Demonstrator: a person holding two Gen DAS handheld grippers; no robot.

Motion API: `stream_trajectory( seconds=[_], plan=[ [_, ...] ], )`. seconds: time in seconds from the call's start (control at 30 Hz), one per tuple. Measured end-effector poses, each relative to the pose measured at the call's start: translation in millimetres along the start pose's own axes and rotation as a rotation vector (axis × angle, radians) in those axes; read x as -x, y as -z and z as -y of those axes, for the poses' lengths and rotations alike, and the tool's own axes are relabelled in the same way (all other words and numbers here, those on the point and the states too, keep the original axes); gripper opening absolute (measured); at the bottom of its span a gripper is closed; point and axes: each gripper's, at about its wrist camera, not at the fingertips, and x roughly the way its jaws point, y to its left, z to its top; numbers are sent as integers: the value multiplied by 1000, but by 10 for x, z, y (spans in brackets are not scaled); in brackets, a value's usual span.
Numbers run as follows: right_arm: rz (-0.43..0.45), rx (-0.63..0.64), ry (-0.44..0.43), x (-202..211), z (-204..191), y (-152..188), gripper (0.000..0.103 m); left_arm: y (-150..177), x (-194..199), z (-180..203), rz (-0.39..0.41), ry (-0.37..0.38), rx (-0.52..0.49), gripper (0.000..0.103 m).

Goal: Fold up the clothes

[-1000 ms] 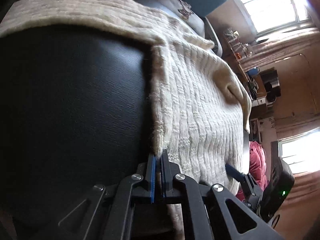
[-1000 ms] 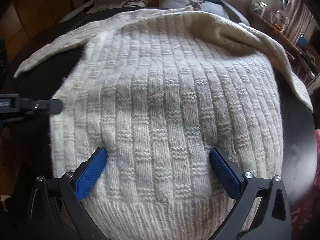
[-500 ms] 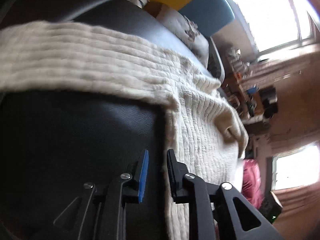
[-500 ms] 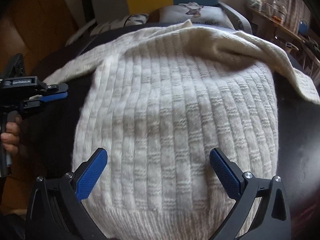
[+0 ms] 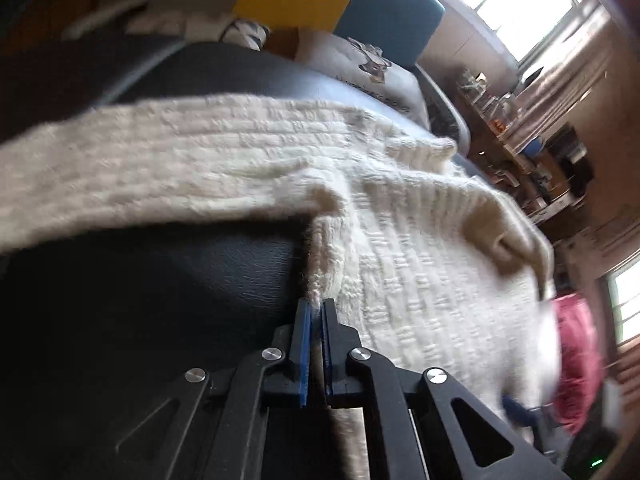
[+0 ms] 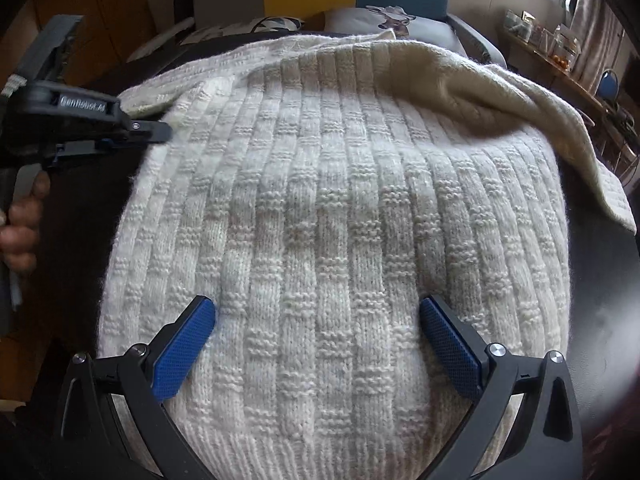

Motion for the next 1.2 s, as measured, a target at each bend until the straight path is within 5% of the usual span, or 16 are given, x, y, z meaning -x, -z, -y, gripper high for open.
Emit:
stream_trajectory(
  seconds=[0.13, 0.3, 0.4, 0.6, 0.73, 0.87, 1.0, 1.2],
  plan=[
    [-49, 21, -1, 38, 11, -96, 103, 17, -37, 98, 5, -32, -75, 4],
    [4, 38, 25, 74, 52, -389, 103, -27, -85, 9, -25, 6, -37, 6],
    [-76, 14, 24, -250, 106, -473, 103, -27, -96, 6, -31, 6, -42, 7],
    [-60, -21, -13, -239, 186, -429, 103, 151, 187, -228, -60, 152, 63, 13],
    [42, -91, -108, 212, 334, -232, 103, 475, 401, -245, -83, 222, 23, 15],
    [105, -199, -183, 595, 573, 175, 103, 858, 404, -245, -205, 309, 40, 16],
    [120, -303, -188, 774, 809, 630, 103, 1116, 306, -181, -286, 395, 103, 17],
    [148, -453, -160, 852, 1107, 1039, 103, 1249, 213, 7, -307, 449, 155, 19]
  ],
)
